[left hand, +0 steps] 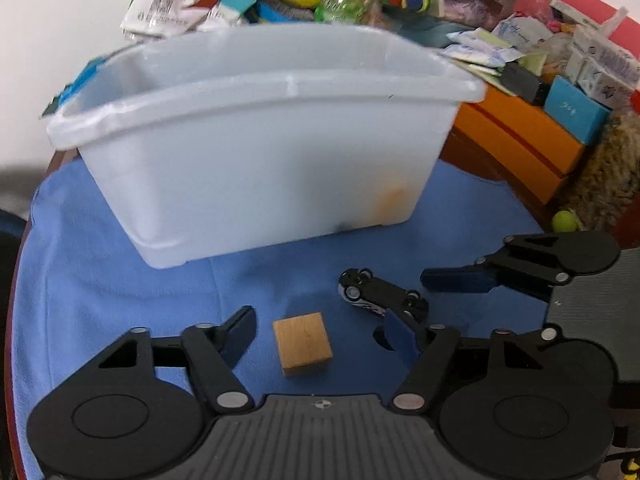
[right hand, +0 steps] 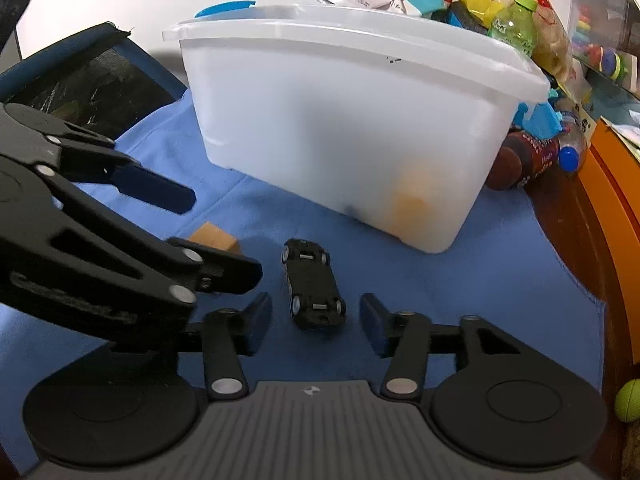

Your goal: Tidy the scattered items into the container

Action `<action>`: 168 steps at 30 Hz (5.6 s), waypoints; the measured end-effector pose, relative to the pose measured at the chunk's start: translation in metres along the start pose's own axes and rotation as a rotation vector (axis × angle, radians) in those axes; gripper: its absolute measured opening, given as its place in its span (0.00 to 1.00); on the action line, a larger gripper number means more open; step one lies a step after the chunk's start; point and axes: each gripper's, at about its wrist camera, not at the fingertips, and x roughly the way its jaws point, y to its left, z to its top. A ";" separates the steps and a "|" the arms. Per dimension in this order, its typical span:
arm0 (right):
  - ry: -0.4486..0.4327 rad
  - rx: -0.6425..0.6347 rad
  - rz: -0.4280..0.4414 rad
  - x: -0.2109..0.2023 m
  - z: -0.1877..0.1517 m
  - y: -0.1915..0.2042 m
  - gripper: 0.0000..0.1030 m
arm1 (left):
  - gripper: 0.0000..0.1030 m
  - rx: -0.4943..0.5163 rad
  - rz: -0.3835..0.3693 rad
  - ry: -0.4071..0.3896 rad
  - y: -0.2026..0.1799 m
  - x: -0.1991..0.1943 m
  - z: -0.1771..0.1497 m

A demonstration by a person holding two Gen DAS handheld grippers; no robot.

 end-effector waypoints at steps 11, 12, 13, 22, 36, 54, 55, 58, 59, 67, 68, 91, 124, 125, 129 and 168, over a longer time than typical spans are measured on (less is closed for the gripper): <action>0.006 -0.060 0.014 0.012 0.001 0.003 0.34 | 0.33 0.042 -0.030 0.031 0.015 0.012 -0.011; 0.005 -0.063 0.015 0.012 0.001 0.004 0.33 | 0.33 0.050 -0.035 0.028 0.016 0.012 -0.012; 0.006 -0.071 0.010 0.011 0.001 0.006 0.33 | 0.33 0.055 -0.041 0.030 0.017 0.011 -0.012; -0.060 -0.067 -0.047 -0.028 0.012 0.006 0.33 | 0.31 0.096 -0.064 -0.057 0.019 -0.037 0.002; -0.306 -0.017 -0.125 -0.113 0.089 -0.007 0.33 | 0.32 0.120 -0.032 -0.326 0.015 -0.122 0.079; -0.223 0.052 -0.134 -0.070 0.114 -0.039 0.34 | 0.76 0.093 -0.070 -0.129 0.008 -0.044 0.032; -0.216 0.061 -0.134 -0.067 0.114 -0.040 0.34 | 0.76 0.107 -0.064 -0.120 0.005 -0.034 0.027; -0.223 0.074 -0.135 -0.068 0.111 -0.041 0.38 | 0.74 0.206 -0.008 -0.105 -0.008 -0.004 0.018; -0.226 0.071 -0.138 -0.069 0.110 -0.041 0.38 | 0.72 0.235 -0.007 -0.104 -0.010 0.004 0.017; -0.297 0.085 -0.146 -0.093 0.109 -0.043 0.38 | 0.38 0.214 -0.011 -0.094 0.006 0.021 0.023; -0.302 0.089 -0.147 -0.094 0.109 -0.044 0.38 | 0.23 0.213 -0.014 -0.097 0.007 0.019 0.023; -0.291 0.110 -0.145 -0.104 0.095 -0.042 0.38 | 0.31 0.100 -0.016 -0.043 0.005 0.040 0.025; -0.165 0.167 -0.158 -0.090 0.107 -0.049 0.60 | 0.73 -0.005 0.038 -0.210 0.023 -0.075 0.116; -0.163 0.169 -0.162 -0.092 0.107 -0.048 0.65 | 0.73 -0.007 0.047 -0.216 0.023 -0.079 0.116; -0.163 0.159 -0.207 -0.100 0.111 -0.044 0.84 | 0.75 -0.009 0.080 -0.235 0.023 -0.095 0.114; -0.083 0.085 -0.246 -0.132 0.082 0.013 1.00 | 0.90 -0.090 0.051 -0.285 0.006 -0.146 0.070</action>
